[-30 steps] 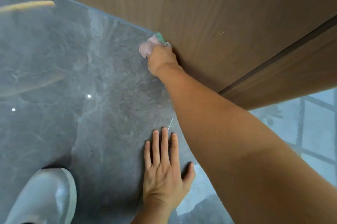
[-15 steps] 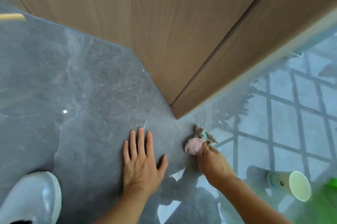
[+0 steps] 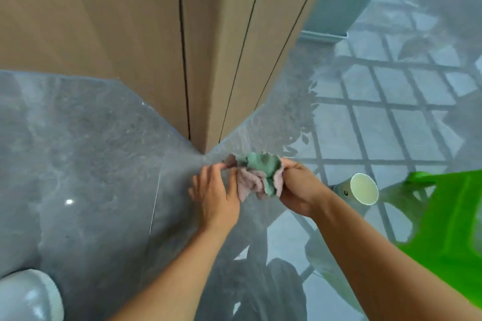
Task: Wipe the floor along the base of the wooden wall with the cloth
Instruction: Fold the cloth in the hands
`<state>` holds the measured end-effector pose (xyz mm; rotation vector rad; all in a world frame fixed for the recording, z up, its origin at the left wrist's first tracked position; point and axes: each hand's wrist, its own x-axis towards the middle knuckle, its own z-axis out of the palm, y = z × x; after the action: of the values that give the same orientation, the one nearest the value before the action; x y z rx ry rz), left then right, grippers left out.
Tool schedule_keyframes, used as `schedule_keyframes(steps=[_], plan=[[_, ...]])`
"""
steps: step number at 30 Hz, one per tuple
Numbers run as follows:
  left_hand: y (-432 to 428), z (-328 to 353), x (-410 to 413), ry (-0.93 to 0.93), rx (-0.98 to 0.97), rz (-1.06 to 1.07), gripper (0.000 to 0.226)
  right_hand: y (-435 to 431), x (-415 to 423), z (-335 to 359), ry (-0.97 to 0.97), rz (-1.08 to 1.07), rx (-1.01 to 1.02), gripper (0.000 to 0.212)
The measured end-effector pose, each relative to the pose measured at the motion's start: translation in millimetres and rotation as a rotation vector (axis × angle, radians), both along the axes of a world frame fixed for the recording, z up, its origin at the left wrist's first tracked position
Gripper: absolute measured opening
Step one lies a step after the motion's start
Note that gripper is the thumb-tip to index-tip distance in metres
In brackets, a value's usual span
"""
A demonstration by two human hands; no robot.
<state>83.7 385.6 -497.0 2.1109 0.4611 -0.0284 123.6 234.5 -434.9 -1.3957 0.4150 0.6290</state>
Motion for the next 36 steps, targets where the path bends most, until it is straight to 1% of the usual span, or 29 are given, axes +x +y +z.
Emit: schedule_keyframes(steps=[1, 2, 3, 4, 5, 6, 7, 8, 10, 12, 13, 15, 16, 17, 19, 20, 22, 23, 24, 26, 27, 29, 30, 32, 33, 34, 36], plan=[[-12, 16, 2, 0.014, -0.239, 0.019, 0.034, -6, -2, 7, -0.007, -0.025, -0.008, 0.026], [-22, 32, 7, 0.077, -0.48, 0.068, 0.033, -13, -4, 14, -0.037, -0.059, -0.023, 0.021], [-31, 46, 13, 0.175, -0.694, 0.091, 0.038, -20, -6, 22, -0.078, -0.101, -0.053, 0.017], [-38, 59, 20, 0.28, -0.866, 0.049, 0.046, -28, -9, 31, -0.121, -0.135, -0.087, 0.02], [-45, 71, 27, 0.352, -0.969, -0.054, 0.051, -38, -11, 41, -0.171, -0.16, -0.128, 0.032], [-53, 83, 34, 0.4, -1.024, -0.183, 0.056, -47, -15, 53, -0.231, -0.176, -0.167, 0.049], [-61, 96, 40, 0.43, -1.057, -0.299, 0.061, -56, -18, 66, -0.291, -0.182, -0.218, 0.055], [-71, 108, 46, 0.449, -1.079, -0.383, 0.064, -65, -20, 78, -0.354, -0.188, -0.268, 0.053], [-91, 131, 55, 0.478, -1.057, -0.553, 0.066, -81, -26, 104, -0.462, -0.217, -0.403, 0.038], [-111, 155, 57, 0.548, -1.027, -0.705, 0.063, -96, -41, 126, -0.54, -0.277, -0.573, 0.024], [-121, 169, 56, 0.6, -1.039, -0.746, 0.057, -102, -55, 138, -0.551, -0.331, -0.648, 0.022], [-138, 203, 43, 0.728, -1.105, -0.808, 0.045, -112, -91, 171, -0.518, -0.436, -0.715, 0.028], [-146, 226, 34, 0.793, -1.144, -0.839, 0.044, -116, -111, 194, -0.478, -0.475, -0.697, 0.031], [-155, 252, 23, 0.848, -1.156, -0.861, 0.048, -122, -131, 221, -0.433, -0.507, -0.659, 0.032], [-176, 310, 1, 0.925, -1.098, -0.903, 0.062, -138, -166, 287, -0.354, -0.553, -0.604, 0.031], [-188, 340, -10, 0.943, -1.055, -0.934, 0.067, -148, -181, 320, -0.334, -0.554, -0.609, 0.03], [-219, 401, -31, 0.926, -0.963, -0.963, 0.068, -173, -205, 381, -0.335, -0.522, -0.669, 0.027], [-237, 428, -40, 0.9, -0.907, -0.947, 0.061, -188, -214, 406, -0.35, -0.517, -0.702, 0.029], [-256, 454, -49, 0.861, -0.828, -0.928, 0.048, -204, -222, 427, -0.364, -0.537, -0.73, 0.034], [-295, 492, -64, 0.707, -0.57, -0.938, 0.021, -237, -235, 455, -0.36, -0.617, -0.774, 0.048], [-314, 500, -70, 0.619, -0.419, -0.962, 0.014, -253, -241, 463, -0.333, -0.661, -0.791, 0.055], [-351, 505, -79, 0.486, -0.185, -1.003, 0.019, -281, -250, 462, -0.27, -0.738, -0.893, 0.06], [-368, 502, -81, 0.45, -0.127, -1.01, 0.02, -294, -251, 455, -0.241, -0.759, -0.971, 0.058], [-398, 489, -85, 0.415, -0.132, -1.039, 0.01, -317, -250, 432, -0.144, -0.753, -1.08, 0.048], [-410, 478, -88, 0.402, -0.134, -1.063, 0.005, -329, -248, 418, -0.1, -0.733, -1.104, 0.042], [-419, 464, -91, 0.376, -0.108, -1.094, 0.005, -338, -244, 402, -0.077, -0.705, -1.112, 0.036], [-429, 437, -96, 0.278, 0.031, -1.126, 0.015, -347, -236, 375, -0.082, -0.663, -1.078, 0.03]])
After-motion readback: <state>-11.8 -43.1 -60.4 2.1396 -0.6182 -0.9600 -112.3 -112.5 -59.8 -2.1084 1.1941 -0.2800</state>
